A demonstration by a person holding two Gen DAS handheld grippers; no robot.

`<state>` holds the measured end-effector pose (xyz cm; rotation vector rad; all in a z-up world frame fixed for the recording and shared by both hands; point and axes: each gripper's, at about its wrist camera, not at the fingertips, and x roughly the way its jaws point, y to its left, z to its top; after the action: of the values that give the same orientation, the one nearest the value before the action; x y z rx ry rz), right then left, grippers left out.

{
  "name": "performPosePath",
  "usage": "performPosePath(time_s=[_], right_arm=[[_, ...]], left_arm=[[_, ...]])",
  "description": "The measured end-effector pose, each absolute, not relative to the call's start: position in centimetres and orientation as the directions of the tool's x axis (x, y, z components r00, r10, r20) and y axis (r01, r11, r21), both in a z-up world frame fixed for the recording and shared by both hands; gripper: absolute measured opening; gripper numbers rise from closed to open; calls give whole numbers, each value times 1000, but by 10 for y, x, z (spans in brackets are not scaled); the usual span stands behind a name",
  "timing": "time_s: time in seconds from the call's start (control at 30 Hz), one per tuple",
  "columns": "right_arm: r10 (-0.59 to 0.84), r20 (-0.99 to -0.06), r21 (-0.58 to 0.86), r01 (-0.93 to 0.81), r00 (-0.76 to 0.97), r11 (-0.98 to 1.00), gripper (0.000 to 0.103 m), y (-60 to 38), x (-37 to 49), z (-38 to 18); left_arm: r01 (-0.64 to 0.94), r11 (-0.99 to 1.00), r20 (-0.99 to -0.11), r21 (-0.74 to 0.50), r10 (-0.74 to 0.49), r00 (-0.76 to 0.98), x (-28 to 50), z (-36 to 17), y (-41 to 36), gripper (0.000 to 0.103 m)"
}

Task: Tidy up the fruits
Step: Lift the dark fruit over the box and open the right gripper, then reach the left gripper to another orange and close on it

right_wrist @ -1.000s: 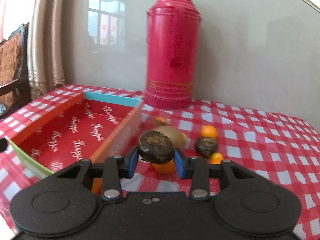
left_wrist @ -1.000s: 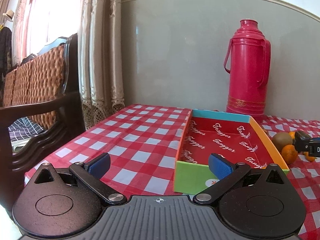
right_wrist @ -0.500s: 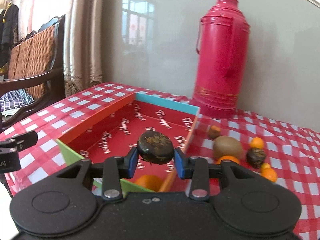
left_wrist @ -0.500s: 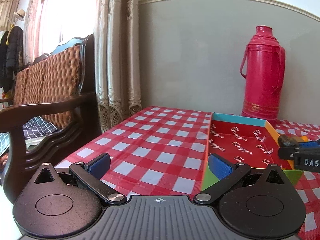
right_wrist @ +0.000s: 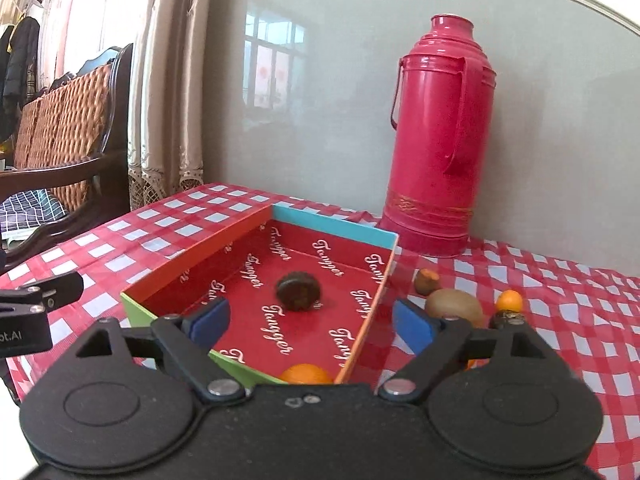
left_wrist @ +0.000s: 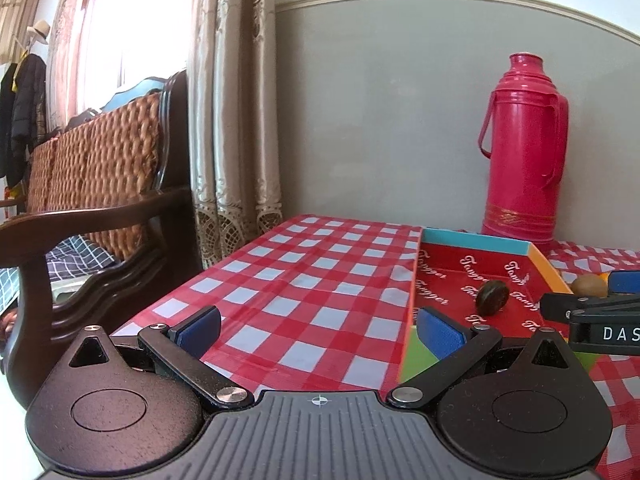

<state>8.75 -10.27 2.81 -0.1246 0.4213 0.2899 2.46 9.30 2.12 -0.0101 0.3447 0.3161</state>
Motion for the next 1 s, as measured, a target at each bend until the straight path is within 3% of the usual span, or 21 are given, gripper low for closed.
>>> performPosePath(time_s=[0.2, 0.6, 0.73, 1.0], right_arm=[[230, -399, -89, -287, 888, 954, 95, -111, 80, 30], [107, -369, -140, -169, 923, 976, 97, -151, 71, 32], [-5, -410, -137, -57, 912, 989, 97, -184, 77, 29], [-78, -478, -70, 51, 875, 996, 97, -256, 72, 26]], left_arm=[[-290, 956, -329, 45, 288, 899, 25, 25, 83, 103], [-181, 983, -306, 20, 178, 935, 28, 34, 39, 103], [-111, 993, -285, 29, 115, 952, 32, 35, 9, 103], [2, 1000, -251, 9, 0, 968, 39, 35, -47, 103]])
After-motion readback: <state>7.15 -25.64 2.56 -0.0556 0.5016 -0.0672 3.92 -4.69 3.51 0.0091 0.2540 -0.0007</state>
